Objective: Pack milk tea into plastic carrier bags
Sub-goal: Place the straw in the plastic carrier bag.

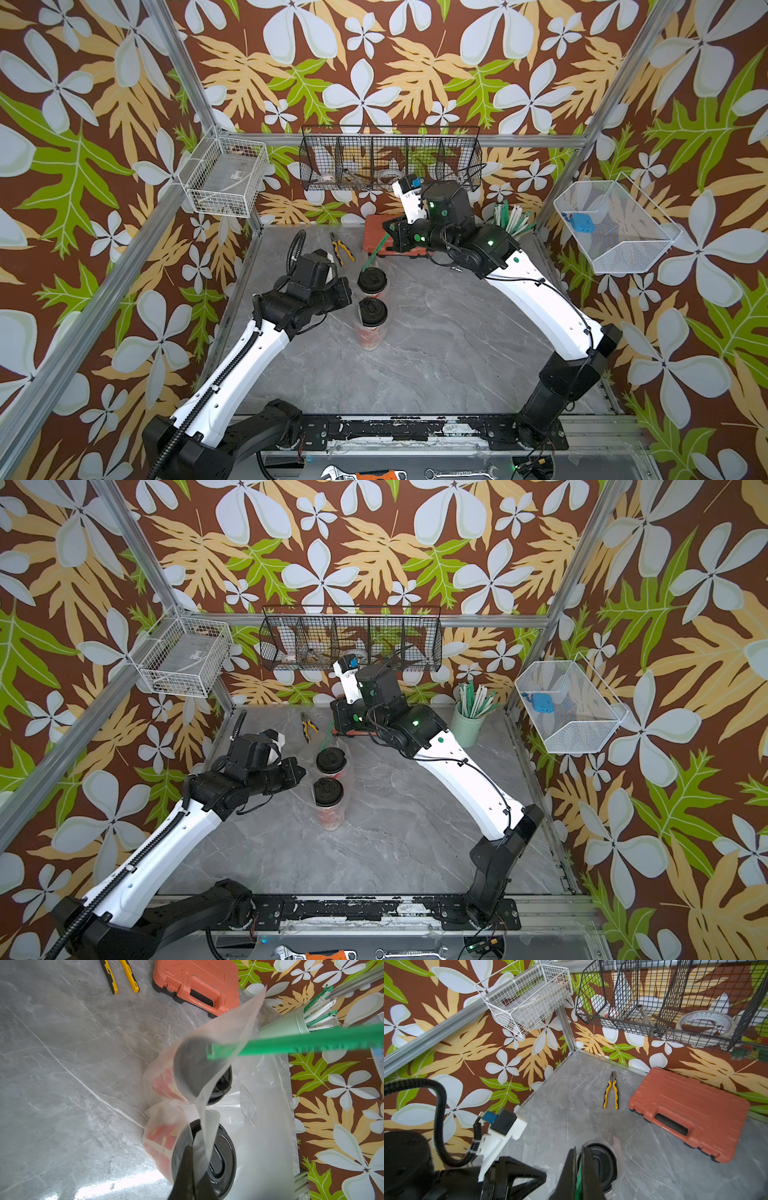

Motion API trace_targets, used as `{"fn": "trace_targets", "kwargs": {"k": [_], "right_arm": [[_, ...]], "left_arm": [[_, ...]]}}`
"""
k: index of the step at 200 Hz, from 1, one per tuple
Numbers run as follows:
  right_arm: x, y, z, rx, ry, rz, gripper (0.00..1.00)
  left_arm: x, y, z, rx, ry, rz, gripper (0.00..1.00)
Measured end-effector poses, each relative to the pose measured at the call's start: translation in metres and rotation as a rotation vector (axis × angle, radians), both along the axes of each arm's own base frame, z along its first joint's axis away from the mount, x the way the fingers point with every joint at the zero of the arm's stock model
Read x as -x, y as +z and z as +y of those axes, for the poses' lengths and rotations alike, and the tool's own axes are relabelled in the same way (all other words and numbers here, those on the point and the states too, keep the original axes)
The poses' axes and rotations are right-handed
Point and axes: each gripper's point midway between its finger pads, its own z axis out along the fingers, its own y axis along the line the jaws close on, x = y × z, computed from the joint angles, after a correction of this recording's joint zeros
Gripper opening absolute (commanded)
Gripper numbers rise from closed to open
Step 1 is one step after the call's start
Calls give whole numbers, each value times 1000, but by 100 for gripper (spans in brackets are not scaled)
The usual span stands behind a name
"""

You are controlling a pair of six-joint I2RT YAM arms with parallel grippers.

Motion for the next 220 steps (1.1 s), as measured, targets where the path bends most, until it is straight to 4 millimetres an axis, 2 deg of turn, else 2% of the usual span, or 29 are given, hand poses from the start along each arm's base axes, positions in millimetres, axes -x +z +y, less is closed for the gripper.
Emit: {"fn": "trace_targets", "kwargs": {"k": [69, 154, 191, 220], "right_arm": [[-30, -33, 12, 119, -55, -24, 0], [-57, -70, 26, 254, -82, -36, 0], [-59, -84, 35, 299, -70, -38, 0], [-53, -94, 50, 303, -13, -35, 0]], "left_arm": [[0, 3, -7, 29, -26, -6, 0], [2, 11, -11, 55, -46, -25, 0], [2, 13, -12, 64, -52, -31, 0], [1, 15, -14, 73, -60, -38, 0]]}}
